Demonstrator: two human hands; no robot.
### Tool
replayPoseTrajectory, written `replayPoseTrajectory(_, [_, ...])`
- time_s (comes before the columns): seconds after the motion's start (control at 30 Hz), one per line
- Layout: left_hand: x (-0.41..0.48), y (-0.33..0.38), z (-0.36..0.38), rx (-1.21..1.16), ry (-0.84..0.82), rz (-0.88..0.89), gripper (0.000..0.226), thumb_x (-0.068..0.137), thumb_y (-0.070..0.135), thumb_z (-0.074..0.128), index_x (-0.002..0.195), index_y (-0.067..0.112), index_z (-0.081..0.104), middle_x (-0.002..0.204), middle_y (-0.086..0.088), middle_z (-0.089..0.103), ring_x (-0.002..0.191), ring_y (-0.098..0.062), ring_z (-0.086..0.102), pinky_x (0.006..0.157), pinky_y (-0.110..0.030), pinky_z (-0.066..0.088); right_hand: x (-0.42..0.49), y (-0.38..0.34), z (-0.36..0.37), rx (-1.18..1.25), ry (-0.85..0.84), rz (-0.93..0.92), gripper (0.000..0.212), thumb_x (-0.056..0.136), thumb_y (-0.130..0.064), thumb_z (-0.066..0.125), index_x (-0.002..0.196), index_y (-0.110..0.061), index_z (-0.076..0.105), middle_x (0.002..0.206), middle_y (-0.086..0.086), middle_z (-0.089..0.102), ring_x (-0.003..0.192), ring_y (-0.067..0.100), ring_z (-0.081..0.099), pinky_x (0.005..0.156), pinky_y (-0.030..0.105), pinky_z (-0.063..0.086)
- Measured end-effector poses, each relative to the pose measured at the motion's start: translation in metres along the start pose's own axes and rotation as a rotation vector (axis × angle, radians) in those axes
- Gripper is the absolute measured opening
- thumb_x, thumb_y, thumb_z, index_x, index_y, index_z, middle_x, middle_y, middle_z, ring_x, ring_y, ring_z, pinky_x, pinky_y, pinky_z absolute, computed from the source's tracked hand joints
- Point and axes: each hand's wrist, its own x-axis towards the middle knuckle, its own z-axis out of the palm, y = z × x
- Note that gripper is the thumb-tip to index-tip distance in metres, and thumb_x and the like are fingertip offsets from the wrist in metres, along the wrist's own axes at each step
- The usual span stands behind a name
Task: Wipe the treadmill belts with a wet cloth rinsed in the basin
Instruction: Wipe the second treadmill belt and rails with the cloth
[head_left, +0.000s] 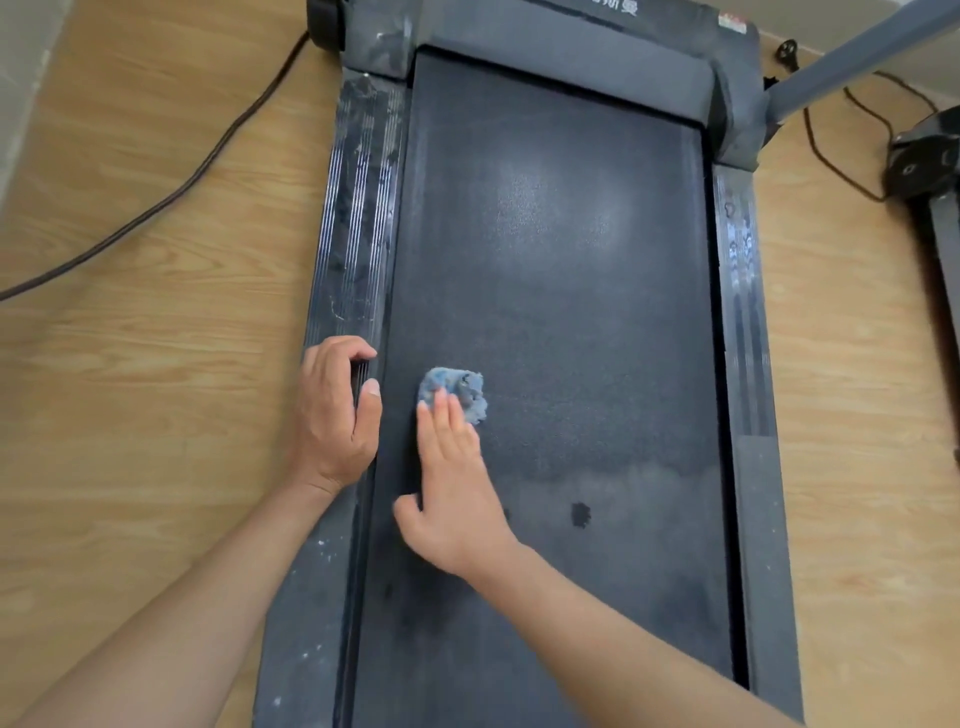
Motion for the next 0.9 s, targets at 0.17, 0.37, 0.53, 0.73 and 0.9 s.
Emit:
replayPoseTrajectory(0.17, [-0.002, -0.001, -0.001, -0.004, 0.075, -0.071, 0.026, 0.098, 0.013, 0.047, 0.113, -0.003, 0.059, 0.110, -0.013, 0.061, 0.099, -0.027, 0.053, 0.091, -0.045, 0.045, 0.020, -0.033, 0.015, -0.104, -0.073, -0.052, 0.095, 0.087, -0.023, 0.052, 0.164, -0.007, -0.002, 0.172, 0.011, -0.011, 0.158, 0.019, -0.020, 0.129, 0.043, -0.003])
replayPoseTrajectory(0.37, [-0.002, -0.003, -0.001, 0.056, 0.016, -0.021, 0.033, 0.099, 0.023, 0.047, 0.114, -0.004, 0.059, 0.111, -0.016, 0.061, 0.098, -0.035, 0.053, 0.090, -0.045, 0.042, -0.027, 0.066, -0.033, -0.397, -0.050, 0.016, 0.082, 0.101, -0.048, 0.033, 0.165, -0.008, -0.001, 0.172, 0.010, -0.012, 0.159, 0.021, -0.012, 0.130, 0.042, 0.002])
replayPoseTrajectory(0.53, [-0.001, -0.001, 0.003, 0.064, 0.018, -0.013, 0.035, 0.098, 0.025, 0.049, 0.114, -0.005, 0.058, 0.111, -0.018, 0.061, 0.099, -0.035, 0.053, 0.093, -0.039, 0.038, -0.106, 0.192, -0.092, -0.397, -0.024, 0.508, 0.101, 0.097, -0.075, 0.021, 0.163, -0.005, -0.008, 0.171, 0.014, -0.013, 0.158, 0.025, -0.015, 0.128, 0.034, -0.007])
replayPoseTrajectory(0.73, [-0.001, 0.002, 0.004, 0.040, 0.005, -0.010, 0.040, 0.096, 0.029, 0.051, 0.115, -0.005, 0.059, 0.112, -0.017, 0.061, 0.100, -0.032, 0.053, 0.092, -0.037, 0.038, -0.114, 0.202, -0.093, -0.056, 0.125, 0.690, 0.097, 0.101, -0.056, 0.051, 0.164, -0.011, -0.008, 0.172, 0.005, -0.018, 0.156, 0.015, -0.022, 0.129, 0.037, -0.006])
replayPoseTrajectory(0.9, [-0.001, 0.002, 0.002, 0.036, -0.041, -0.012, 0.043, 0.095, 0.035, 0.052, 0.116, -0.003, 0.059, 0.116, -0.014, 0.061, 0.103, -0.033, 0.054, 0.095, -0.032, 0.037, -0.096, 0.131, -0.044, -0.073, 0.135, 0.478, 0.100, 0.089, -0.055, 0.043, 0.164, -0.010, -0.006, 0.171, 0.005, -0.021, 0.155, 0.014, -0.028, 0.127, 0.037, -0.011])
